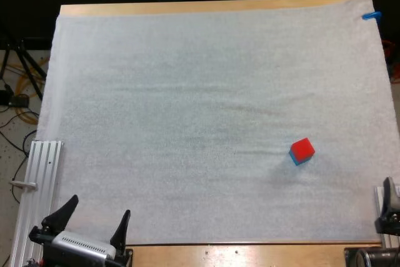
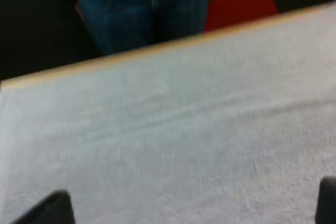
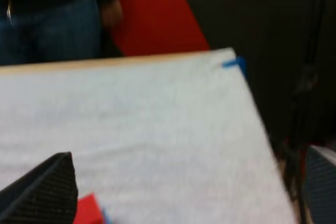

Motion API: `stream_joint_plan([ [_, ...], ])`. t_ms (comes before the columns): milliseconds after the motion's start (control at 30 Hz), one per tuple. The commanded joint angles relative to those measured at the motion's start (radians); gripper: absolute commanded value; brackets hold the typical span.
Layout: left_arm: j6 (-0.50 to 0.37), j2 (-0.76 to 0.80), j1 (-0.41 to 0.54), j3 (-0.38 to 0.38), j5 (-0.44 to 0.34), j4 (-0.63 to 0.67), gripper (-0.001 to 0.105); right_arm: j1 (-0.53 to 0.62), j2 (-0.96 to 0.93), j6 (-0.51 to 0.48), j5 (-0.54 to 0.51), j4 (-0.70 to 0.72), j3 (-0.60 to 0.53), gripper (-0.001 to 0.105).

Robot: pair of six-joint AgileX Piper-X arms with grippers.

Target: Stack red cube on blue cube

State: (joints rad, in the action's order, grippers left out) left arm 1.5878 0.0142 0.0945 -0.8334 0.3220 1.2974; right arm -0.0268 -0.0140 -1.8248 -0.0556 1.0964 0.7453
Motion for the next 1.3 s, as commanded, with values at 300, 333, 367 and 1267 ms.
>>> stream_joint_plan([
  [300,-0.018,0.139,0.000,0.065,0.031,-0.043,0.087,-0.001,-0.038,-0.002,0.071,-0.067,-0.092,0.085],
  [333,-0.018,0.139,0.000,0.087,0.031,-0.079,0.087,-0.001,-0.038,-0.002,0.072,-0.083,-0.111,0.085],
  [367,-0.016,0.139,0.000,0.111,0.031,-0.115,0.087,-0.001,-0.038,-0.002,0.074,-0.096,-0.128,0.085],
  [1267,0.019,0.138,0.000,0.317,0.033,-0.278,0.087,-0.001,-0.036,-0.002,0.083,-0.112,-0.243,0.085],
])
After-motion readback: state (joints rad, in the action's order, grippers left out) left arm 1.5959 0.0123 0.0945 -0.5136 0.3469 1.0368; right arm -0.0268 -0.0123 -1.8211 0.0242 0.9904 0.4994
